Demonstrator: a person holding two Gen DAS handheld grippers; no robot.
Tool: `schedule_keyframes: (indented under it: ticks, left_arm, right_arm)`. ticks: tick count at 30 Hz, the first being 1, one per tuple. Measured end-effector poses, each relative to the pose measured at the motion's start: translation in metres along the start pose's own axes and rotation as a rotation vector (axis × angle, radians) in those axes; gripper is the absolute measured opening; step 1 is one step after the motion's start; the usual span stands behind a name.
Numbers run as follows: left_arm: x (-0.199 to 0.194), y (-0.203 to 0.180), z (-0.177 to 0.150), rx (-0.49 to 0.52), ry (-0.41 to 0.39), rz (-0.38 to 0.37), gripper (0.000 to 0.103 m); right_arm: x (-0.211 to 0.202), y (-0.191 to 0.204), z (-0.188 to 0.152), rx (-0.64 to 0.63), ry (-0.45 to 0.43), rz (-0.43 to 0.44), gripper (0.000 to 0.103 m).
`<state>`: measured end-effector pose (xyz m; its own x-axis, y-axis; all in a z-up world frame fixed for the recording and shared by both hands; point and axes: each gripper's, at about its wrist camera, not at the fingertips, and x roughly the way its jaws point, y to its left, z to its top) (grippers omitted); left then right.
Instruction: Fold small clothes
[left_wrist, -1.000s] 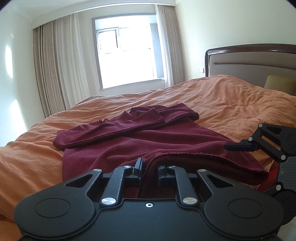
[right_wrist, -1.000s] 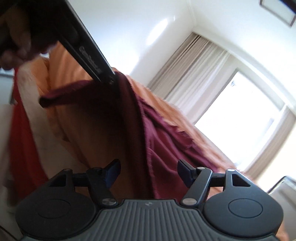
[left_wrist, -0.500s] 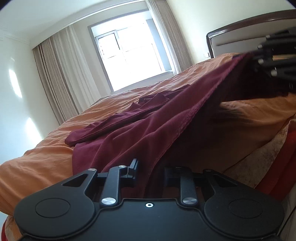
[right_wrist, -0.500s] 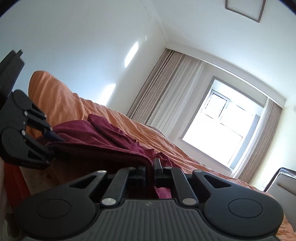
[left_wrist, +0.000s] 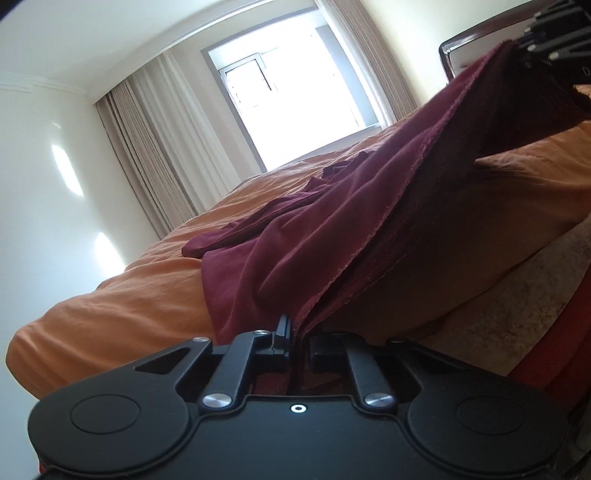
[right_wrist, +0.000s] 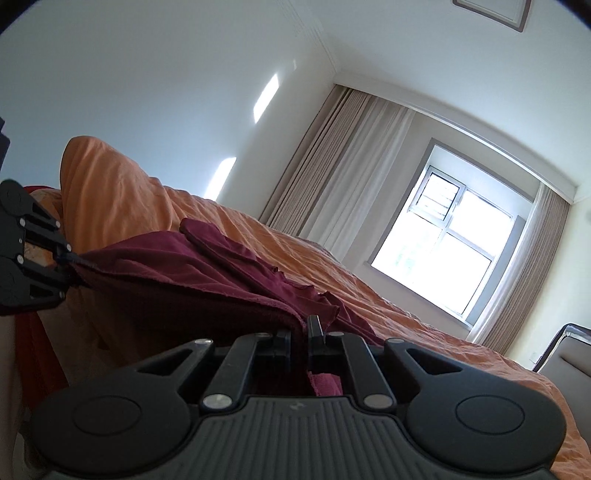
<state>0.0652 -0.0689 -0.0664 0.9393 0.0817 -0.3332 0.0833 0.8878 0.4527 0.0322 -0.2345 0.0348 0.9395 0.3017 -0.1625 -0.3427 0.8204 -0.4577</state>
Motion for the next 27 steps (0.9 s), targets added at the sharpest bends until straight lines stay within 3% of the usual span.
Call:
schedule_keyframes:
  ticks: [7, 15, 22, 27]
  left_arm:
    - [-0.037, 0.007, 0.003, 0.029, -0.138, 0.075, 0.005]
    - [-0.077, 0.018, 0.022, -0.006, -0.255, 0.113, 0.005]
    - [-0.129, 0.014, 0.030, 0.044, -0.323, 0.104, 0.005]
    - [-0.168, 0.022, 0.043, 0.039, -0.333, 0.047, 0.005]
  right_arm:
    - [-0.011, 0.008, -0.012, -0.007, 0.002, -0.034, 0.008]
    - [-0.039, 0.011, -0.007, -0.025, -0.121, -0.113, 0.007]
    - [-0.077, 0.008, -0.010, -0.016, -0.198, -0.118, 0.007]
    - [-0.108, 0.004, -0.003, -0.055, -0.198, -0.080, 0.007]
